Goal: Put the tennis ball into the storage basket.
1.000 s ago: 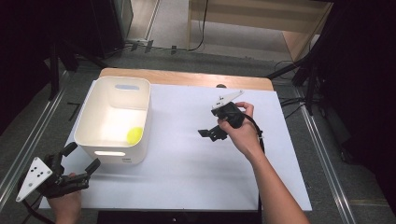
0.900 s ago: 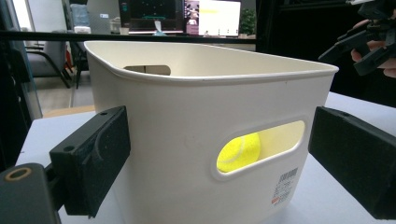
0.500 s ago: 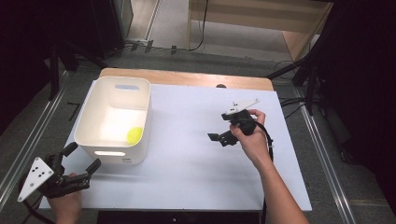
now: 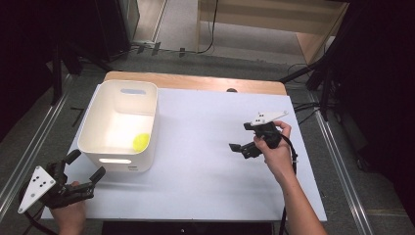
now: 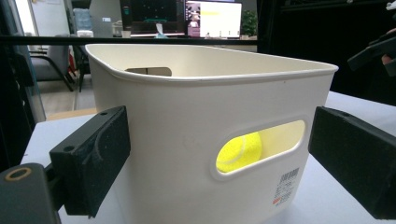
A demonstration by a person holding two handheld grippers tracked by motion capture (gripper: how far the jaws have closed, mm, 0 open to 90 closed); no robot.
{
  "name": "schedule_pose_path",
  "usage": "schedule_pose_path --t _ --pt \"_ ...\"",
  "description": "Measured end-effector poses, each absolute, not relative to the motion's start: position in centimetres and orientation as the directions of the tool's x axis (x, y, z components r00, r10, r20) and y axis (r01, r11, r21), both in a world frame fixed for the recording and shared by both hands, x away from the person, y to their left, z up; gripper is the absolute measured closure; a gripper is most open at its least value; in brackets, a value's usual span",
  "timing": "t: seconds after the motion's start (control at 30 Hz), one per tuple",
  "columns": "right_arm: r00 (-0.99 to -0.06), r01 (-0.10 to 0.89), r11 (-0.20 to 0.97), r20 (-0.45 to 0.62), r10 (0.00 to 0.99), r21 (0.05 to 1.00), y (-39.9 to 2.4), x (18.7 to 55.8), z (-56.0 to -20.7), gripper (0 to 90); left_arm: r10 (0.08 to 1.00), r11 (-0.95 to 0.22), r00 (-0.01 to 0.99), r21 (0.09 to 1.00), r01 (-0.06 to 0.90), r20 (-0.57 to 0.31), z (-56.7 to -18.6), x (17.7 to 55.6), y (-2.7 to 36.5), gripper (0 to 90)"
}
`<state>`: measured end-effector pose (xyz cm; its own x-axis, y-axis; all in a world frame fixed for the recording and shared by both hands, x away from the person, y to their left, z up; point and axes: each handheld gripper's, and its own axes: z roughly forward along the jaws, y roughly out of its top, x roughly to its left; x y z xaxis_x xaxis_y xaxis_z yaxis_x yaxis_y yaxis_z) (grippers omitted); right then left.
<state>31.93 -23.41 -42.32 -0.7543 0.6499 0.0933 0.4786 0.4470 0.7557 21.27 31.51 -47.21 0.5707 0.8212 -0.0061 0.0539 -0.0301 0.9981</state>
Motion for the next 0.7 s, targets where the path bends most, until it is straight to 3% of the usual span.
schedule_pose_path --t 0.7 --pt "-0.723 0.47 0.364 0.115 0.681 0.804 -27.5 28.3 -44.9 1.4 0.83 -0.047 0.558 0.998 0.034 0.02 -47.3 20.9 31.4 5.8"
